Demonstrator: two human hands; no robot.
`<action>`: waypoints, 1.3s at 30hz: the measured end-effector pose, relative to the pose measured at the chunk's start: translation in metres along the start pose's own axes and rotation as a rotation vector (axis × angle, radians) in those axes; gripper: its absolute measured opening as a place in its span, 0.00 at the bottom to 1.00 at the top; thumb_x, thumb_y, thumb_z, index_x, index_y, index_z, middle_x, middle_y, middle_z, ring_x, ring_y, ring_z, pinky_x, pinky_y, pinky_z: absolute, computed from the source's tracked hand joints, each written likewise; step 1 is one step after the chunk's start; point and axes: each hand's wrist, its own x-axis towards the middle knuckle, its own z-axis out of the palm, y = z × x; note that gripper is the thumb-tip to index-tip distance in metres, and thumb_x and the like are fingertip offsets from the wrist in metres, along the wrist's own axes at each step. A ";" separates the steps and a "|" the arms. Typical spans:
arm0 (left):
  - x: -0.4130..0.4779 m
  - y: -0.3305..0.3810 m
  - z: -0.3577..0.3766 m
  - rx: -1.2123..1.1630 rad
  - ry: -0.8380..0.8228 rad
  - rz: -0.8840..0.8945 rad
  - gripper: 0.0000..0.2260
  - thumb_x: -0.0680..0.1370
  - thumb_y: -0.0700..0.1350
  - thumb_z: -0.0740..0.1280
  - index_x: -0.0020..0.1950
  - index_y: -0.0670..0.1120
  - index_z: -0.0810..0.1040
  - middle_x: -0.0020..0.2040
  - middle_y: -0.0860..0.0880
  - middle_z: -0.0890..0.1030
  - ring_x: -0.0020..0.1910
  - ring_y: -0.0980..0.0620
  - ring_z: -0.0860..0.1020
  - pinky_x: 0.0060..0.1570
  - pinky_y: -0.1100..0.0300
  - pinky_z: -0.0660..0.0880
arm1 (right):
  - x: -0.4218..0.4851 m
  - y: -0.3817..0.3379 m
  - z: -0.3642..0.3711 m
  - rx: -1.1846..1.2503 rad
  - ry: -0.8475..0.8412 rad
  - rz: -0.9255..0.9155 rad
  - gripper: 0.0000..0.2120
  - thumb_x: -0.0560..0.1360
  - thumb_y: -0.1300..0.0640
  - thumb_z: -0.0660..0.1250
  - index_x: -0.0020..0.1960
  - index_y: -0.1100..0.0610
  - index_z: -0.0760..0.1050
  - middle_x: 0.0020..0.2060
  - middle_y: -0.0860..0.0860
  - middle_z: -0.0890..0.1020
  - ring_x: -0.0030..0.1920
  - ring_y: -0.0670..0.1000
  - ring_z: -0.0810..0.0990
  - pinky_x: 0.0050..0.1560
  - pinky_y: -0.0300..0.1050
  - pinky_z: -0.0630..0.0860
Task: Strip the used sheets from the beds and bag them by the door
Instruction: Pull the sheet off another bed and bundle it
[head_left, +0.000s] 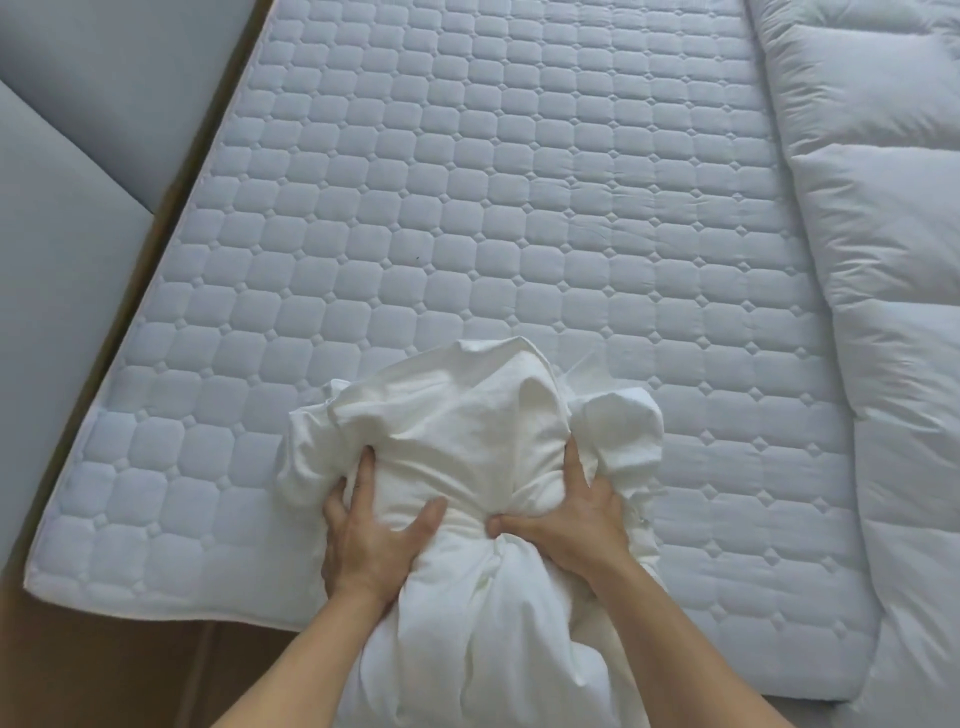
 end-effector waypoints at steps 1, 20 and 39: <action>-0.001 0.007 -0.001 -0.039 -0.035 0.047 0.51 0.54 0.77 0.64 0.75 0.73 0.49 0.74 0.51 0.60 0.69 0.44 0.69 0.65 0.47 0.69 | 0.000 -0.002 -0.003 0.011 -0.024 -0.029 0.72 0.42 0.24 0.74 0.75 0.31 0.35 0.73 0.54 0.60 0.75 0.57 0.56 0.73 0.55 0.61; 0.037 0.190 -0.046 -0.538 -0.111 0.653 0.33 0.67 0.61 0.74 0.70 0.70 0.68 0.63 0.66 0.78 0.62 0.63 0.77 0.55 0.67 0.76 | -0.002 -0.110 -0.137 0.437 0.276 -0.704 0.26 0.58 0.50 0.73 0.55 0.36 0.76 0.44 0.39 0.84 0.46 0.43 0.82 0.48 0.45 0.79; 0.124 0.168 -0.041 0.773 0.153 1.430 0.50 0.64 0.61 0.69 0.81 0.58 0.47 0.81 0.43 0.47 0.80 0.38 0.45 0.72 0.35 0.51 | 0.062 -0.079 -0.085 0.014 0.028 -0.347 0.37 0.66 0.44 0.70 0.74 0.40 0.64 0.61 0.49 0.67 0.69 0.54 0.62 0.69 0.46 0.59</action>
